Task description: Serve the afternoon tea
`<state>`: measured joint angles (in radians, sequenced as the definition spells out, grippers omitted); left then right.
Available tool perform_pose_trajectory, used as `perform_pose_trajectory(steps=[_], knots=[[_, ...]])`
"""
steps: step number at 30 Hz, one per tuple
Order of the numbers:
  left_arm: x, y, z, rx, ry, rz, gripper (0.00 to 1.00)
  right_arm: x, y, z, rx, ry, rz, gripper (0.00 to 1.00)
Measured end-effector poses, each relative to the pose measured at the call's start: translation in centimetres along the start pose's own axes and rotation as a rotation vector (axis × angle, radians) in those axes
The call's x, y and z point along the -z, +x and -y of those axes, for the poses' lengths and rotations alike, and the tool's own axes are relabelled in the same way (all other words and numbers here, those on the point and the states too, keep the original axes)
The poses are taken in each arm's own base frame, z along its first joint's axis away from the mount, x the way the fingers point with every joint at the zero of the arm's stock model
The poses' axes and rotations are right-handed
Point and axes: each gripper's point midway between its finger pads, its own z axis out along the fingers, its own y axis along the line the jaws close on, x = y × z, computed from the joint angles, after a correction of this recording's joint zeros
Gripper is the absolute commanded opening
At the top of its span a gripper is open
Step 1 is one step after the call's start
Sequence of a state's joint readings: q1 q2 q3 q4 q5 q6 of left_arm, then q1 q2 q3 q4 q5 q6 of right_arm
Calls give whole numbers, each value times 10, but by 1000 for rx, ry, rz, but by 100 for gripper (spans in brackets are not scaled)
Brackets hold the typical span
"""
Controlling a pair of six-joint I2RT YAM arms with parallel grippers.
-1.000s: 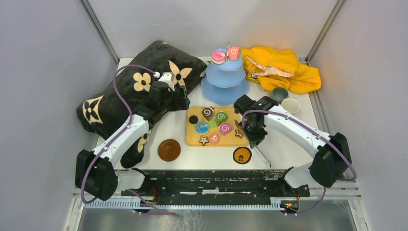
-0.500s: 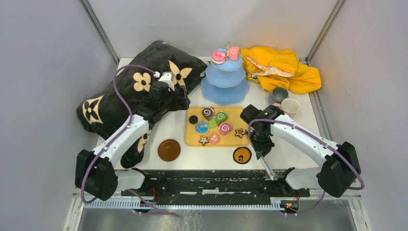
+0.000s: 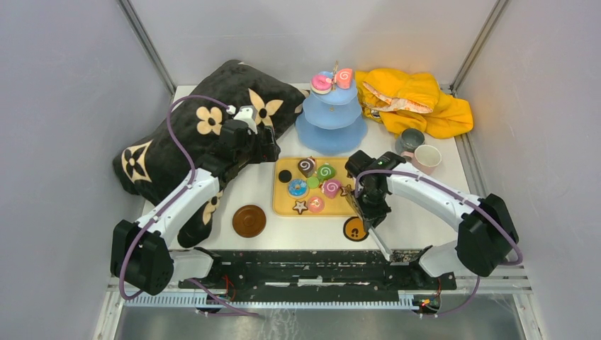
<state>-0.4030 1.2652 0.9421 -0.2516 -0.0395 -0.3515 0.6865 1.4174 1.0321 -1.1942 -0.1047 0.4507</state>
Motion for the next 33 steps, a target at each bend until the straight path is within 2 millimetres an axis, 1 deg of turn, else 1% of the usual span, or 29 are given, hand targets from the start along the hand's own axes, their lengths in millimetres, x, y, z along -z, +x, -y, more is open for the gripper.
perform_pose_trajectory(steps=[3,5,7,10,12,17,18,20,25,28,33], knots=[[0,0,0,0,1,0,99,-4,-12,-6,10,-21,27,1],[0,0,0,0,1,0,99,-4,-18,-8,14,-26,45,4],[0,0,0,0,1,0,99,-3,-19,-7,14,-19,55,9],[0,0,0,0,0,0,99,2,-18,-3,12,-2,76,22],[0,0,0,0,1,0,99,7,-18,-1,7,0,98,28],[0,0,0,0,1,0,99,16,-15,4,-5,13,137,32],[0,0,0,0,1,0,99,16,-14,5,-7,19,138,34],[0,0,0,0,1,0,99,15,-14,7,-10,30,137,38],[0,0,0,0,1,0,99,11,-11,10,-15,46,124,40],[0,0,0,0,1,0,99,10,-11,11,-14,48,119,44],[0,0,0,0,0,0,99,7,-12,14,-9,71,113,46]])
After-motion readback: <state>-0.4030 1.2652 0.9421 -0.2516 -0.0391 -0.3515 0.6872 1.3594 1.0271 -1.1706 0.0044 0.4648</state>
